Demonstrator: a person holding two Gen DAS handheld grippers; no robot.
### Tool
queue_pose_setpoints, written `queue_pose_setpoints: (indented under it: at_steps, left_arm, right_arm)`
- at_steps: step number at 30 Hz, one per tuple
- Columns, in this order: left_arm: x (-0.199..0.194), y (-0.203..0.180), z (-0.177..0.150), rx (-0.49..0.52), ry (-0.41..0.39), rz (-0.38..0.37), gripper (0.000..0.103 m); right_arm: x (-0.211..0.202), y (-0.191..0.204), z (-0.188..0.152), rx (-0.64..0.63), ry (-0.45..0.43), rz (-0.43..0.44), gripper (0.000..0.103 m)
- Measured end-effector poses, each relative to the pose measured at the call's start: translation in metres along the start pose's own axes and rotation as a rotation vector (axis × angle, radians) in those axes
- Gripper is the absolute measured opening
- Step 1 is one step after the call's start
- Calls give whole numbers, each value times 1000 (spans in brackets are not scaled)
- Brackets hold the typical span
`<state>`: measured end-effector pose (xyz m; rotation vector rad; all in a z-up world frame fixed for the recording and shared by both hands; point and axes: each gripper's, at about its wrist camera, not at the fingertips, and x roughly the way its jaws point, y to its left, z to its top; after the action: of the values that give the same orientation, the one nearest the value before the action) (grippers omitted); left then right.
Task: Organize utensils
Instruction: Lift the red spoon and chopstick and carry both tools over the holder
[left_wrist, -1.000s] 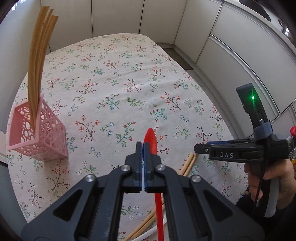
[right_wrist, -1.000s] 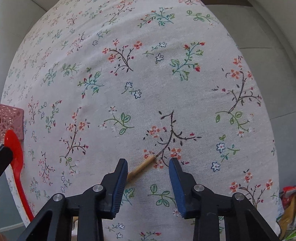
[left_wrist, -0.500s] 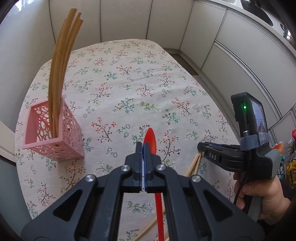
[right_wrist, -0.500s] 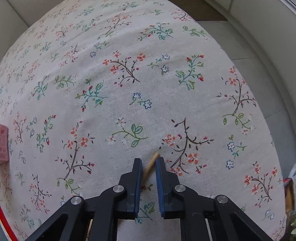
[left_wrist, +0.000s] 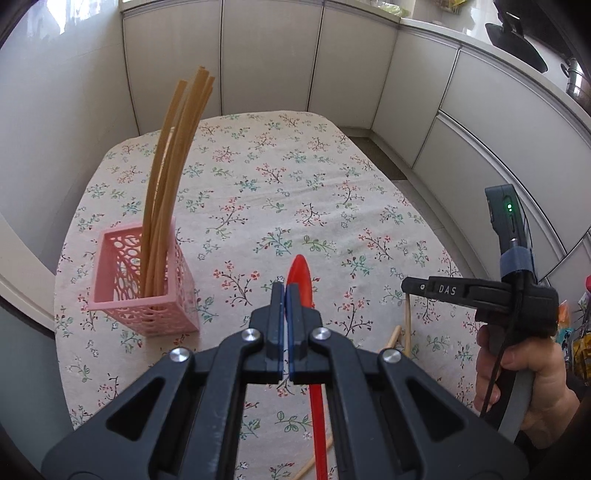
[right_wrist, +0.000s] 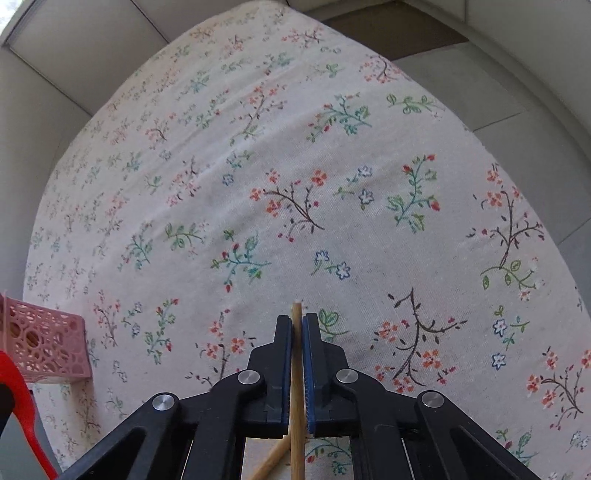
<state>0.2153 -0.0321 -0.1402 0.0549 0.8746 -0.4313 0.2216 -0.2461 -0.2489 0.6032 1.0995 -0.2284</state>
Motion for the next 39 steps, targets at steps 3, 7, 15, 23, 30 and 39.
queue_pose_setpoints:
  at_steps: [3, 7, 15, 23, 30, 39]
  left_arm:
    - [-13, -1, 3, 9, -42, 7, 1]
    - [-38, 0, 8, 8, -131, 24, 1]
    - [-89, 14, 18, -31, -326, 58, 1]
    - [-131, 45, 25, -127, -577, 171, 1]
    - [-116, 68, 28, -196, -682, 291, 1]
    - [-84, 93, 27, -268, -767, 427, 1]
  right_arm:
    - [-26, 4, 3, -21, -53, 51, 4]
    - [-67, 20, -2, -81, -158, 106, 4]
    - [-140, 55, -13, -225, -378, 161, 4]
    - [-183, 85, -16, -287, -535, 215, 4]
    - [-192, 105, -8, -277, -555, 278, 4]
    - [-199, 122, -11, -280, -565, 337, 4]
